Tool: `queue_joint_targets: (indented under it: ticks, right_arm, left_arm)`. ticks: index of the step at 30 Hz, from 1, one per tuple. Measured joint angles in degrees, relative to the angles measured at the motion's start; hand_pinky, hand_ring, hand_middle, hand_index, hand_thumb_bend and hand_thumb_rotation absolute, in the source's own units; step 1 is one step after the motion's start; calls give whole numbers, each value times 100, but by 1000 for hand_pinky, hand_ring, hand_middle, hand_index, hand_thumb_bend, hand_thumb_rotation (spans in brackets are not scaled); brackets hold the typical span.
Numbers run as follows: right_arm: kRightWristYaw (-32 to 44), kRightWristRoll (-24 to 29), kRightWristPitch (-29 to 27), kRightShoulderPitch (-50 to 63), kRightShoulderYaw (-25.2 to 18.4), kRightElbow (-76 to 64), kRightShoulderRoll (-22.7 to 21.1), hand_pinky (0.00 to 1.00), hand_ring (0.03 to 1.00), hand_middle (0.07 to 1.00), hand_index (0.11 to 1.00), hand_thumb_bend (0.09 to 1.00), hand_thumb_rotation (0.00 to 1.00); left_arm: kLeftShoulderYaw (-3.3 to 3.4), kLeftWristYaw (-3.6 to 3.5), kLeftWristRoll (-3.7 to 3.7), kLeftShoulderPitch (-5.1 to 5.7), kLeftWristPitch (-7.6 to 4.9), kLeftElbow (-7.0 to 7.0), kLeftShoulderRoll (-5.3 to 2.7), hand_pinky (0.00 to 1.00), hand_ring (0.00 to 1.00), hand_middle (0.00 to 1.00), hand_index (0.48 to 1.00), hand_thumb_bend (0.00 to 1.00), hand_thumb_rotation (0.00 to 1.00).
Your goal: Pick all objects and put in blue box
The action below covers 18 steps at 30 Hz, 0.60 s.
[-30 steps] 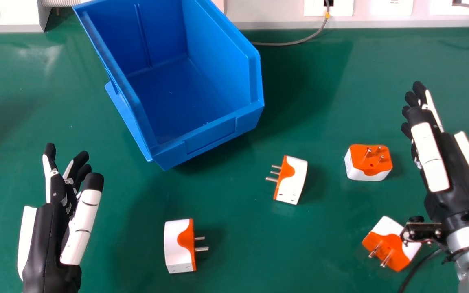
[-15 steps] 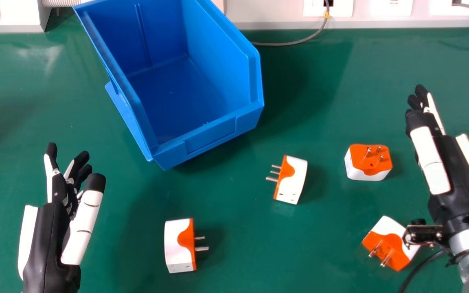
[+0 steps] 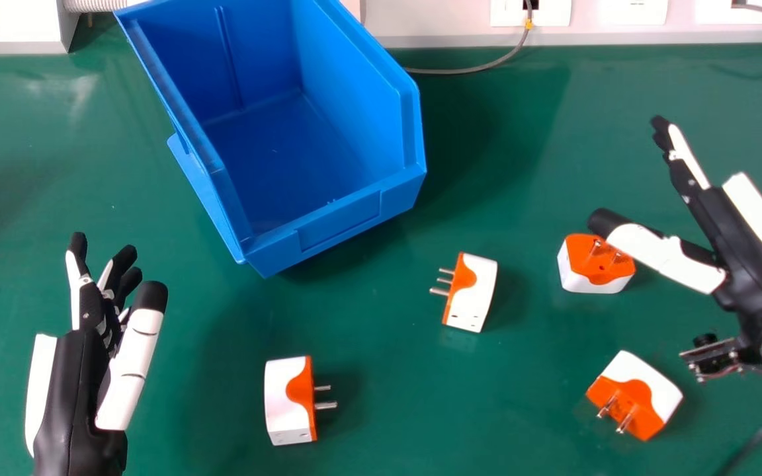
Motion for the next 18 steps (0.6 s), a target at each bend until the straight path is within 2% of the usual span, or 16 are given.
queue_joint_targets:
  ticks: [2,5,15,18]
  right_arm:
    - [46,-139,-1,-69,103,106,-88,983,1000,1000,1000,613,706]
    - [85,-280,0,-136,264,251,-146,973,1000,1000,1000,628,701]
    - [156,-848,-128,-617,818,712,-474,969,1000,1000,1000,653,719]
    - [189,-987,-148,-738,934,807,-553,971,1000,1000,1000,652,721]
  left_arm:
    - [1,23,10,52,50,-61,1,875,940,948,948,696,839]
    - [1,35,14,72,130,-120,3,876,940,948,950,692,842]
    - [10,66,22,59,275,-153,50,881,943,950,956,649,844]
    - [10,88,58,50,328,-158,54,883,944,951,959,640,844]
